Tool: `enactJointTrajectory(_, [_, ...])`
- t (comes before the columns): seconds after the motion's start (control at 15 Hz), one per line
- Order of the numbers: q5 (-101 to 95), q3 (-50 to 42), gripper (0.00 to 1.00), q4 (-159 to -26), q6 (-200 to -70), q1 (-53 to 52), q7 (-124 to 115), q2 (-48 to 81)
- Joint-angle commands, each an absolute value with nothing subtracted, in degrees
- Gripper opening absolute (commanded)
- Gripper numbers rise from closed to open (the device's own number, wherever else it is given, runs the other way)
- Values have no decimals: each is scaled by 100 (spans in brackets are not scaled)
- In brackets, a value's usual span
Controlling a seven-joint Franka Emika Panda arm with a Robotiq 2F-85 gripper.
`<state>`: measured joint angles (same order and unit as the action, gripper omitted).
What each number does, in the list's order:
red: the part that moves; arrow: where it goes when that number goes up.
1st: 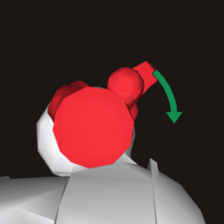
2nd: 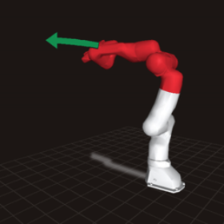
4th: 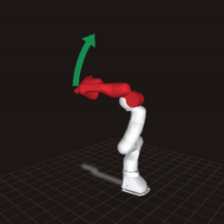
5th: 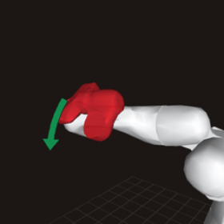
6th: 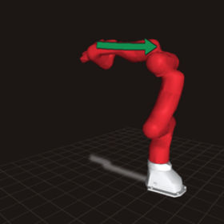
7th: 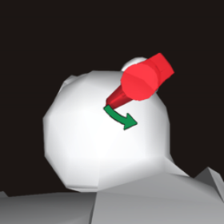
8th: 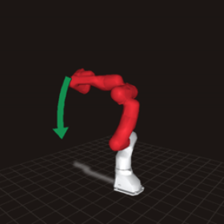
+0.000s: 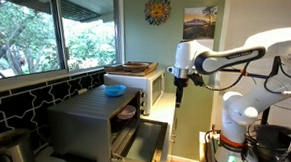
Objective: Put the purple bowl inside the blue bowl then place the two bowls in the toaster oven
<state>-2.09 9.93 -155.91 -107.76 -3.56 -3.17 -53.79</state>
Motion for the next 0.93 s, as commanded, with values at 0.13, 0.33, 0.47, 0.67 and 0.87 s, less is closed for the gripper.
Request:
enactJointTrajectory(0.13, [395, 1032, 100, -15438, -11363, -641, -744, -4823])
enactJointTrajectory(0.33, [918, 1154, 100, -15353, -11888, -657, -1301, -4533])
enactJointTrajectory(0.47, [1156, 1312, 100, -15334, -12471, -574, -1841, -4355])
enactJointTrajectory(0.67, [1344, 1568, 100, -15245, -13158, -442, -2700, -4004])
enactJointTrajectory(0.87, [1427, 1758, 100, -15157, -13461, -284, -3566, -3692])
